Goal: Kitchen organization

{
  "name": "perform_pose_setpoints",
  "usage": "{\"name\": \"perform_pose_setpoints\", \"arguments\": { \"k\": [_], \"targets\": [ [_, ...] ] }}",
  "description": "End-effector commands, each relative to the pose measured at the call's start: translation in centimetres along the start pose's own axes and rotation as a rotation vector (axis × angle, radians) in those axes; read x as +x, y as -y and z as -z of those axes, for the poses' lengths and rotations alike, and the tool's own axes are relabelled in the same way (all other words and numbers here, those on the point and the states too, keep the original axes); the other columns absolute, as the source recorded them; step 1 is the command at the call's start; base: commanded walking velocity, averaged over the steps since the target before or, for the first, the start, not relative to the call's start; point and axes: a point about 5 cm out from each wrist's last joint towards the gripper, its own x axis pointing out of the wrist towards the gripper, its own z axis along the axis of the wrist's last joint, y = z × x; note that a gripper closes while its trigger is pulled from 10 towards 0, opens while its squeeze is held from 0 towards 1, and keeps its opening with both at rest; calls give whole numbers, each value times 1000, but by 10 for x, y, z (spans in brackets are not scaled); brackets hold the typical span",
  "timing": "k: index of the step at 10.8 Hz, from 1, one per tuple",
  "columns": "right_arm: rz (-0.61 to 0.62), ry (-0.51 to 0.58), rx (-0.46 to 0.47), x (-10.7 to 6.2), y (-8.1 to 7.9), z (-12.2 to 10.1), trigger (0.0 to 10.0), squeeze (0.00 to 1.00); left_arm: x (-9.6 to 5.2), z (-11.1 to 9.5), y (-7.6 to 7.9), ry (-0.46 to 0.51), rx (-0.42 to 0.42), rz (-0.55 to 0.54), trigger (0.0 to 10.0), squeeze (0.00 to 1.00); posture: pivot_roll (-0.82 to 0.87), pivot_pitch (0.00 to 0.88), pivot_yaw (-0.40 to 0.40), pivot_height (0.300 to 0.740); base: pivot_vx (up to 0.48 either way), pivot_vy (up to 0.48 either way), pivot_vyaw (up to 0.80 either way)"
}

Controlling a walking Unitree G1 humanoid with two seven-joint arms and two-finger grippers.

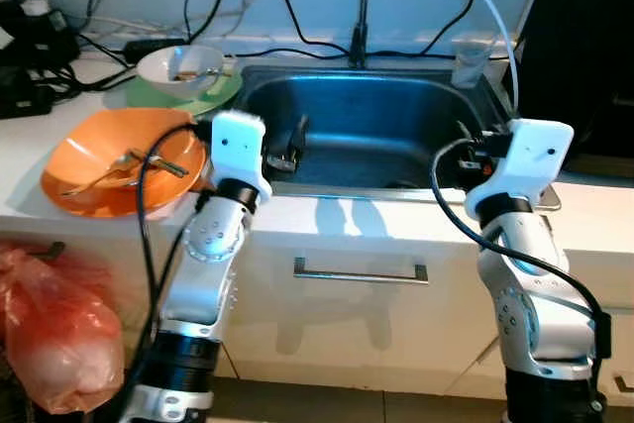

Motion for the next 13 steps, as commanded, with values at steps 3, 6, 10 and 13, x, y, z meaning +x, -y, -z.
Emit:
{"name": "perform_pose_setpoints", "arguments": {
  "k": [3, 6, 10, 13],
  "targets": [
    [-32, 27, 19, 8, -9, -2, 10000, 0, -1, -26, -11, 103, 101, -8, 10000, 0, 29, 0, 16, 740, 0, 0, 435],
    [-47, 32, 22, 13, -11, -3, 10000, 0, -18, -8, -27, 12, 101, -85, 10000, 0, 56, 0, -10, 740, 0, 0, 800],
    [-78, 24, 28, 22, -18, 0, 10000, 0, -13, -14, -21, 24, 64, -75, 10000, 0, 78, 0, -1, 740, 0, 0, 200],
    [-90, -17, 53, 17, -22, 8, 10000, 0, -10, -2, -11, -43, -9, -29, 10000, 0, 53, 0, 17, 740, 0, 0, 0]
  ]
}}
